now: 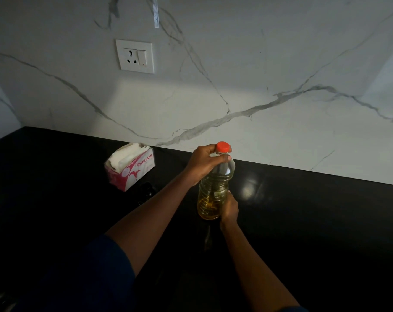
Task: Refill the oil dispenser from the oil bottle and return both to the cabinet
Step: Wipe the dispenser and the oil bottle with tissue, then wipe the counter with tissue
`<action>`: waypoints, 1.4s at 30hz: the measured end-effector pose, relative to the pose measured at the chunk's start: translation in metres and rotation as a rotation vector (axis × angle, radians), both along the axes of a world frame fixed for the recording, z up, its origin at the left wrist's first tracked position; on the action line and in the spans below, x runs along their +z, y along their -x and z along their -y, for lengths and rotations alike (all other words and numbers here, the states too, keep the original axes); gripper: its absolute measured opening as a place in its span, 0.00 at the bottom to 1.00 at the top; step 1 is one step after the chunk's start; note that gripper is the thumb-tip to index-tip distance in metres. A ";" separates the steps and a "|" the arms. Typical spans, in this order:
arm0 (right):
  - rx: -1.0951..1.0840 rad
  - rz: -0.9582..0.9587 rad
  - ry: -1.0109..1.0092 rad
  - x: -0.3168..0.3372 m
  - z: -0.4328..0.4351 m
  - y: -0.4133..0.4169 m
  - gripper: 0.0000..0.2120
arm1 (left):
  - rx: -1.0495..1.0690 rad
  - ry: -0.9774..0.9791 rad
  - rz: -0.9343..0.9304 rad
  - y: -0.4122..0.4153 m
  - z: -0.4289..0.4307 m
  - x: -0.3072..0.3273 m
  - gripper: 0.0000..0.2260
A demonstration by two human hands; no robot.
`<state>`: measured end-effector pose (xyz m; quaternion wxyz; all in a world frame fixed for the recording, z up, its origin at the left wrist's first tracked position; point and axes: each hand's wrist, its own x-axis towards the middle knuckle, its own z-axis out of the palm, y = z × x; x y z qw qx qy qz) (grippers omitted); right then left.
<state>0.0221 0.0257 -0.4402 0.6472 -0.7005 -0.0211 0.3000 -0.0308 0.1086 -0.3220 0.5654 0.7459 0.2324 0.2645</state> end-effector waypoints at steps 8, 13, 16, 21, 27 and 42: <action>-0.260 0.146 -0.375 0.054 -0.001 0.027 0.16 | -0.038 -0.055 -0.001 0.001 0.000 -0.006 0.14; -0.243 0.508 -0.390 0.083 -0.007 0.035 0.15 | -0.083 -0.045 -0.019 0.004 0.001 -0.003 0.21; -0.154 0.754 -0.235 0.082 -0.010 0.034 0.16 | -0.071 -0.110 -0.049 0.006 0.001 -0.002 0.23; -0.103 1.030 -0.119 0.063 0.007 0.041 0.19 | -0.028 -0.101 0.003 0.008 0.006 -0.005 0.45; -0.352 0.454 -0.225 0.056 0.036 0.022 0.13 | 0.084 -0.010 0.016 0.004 0.011 -0.002 0.15; 0.959 1.109 0.685 -0.058 0.014 0.040 0.30 | 0.400 -0.121 0.211 0.028 -0.045 0.062 0.12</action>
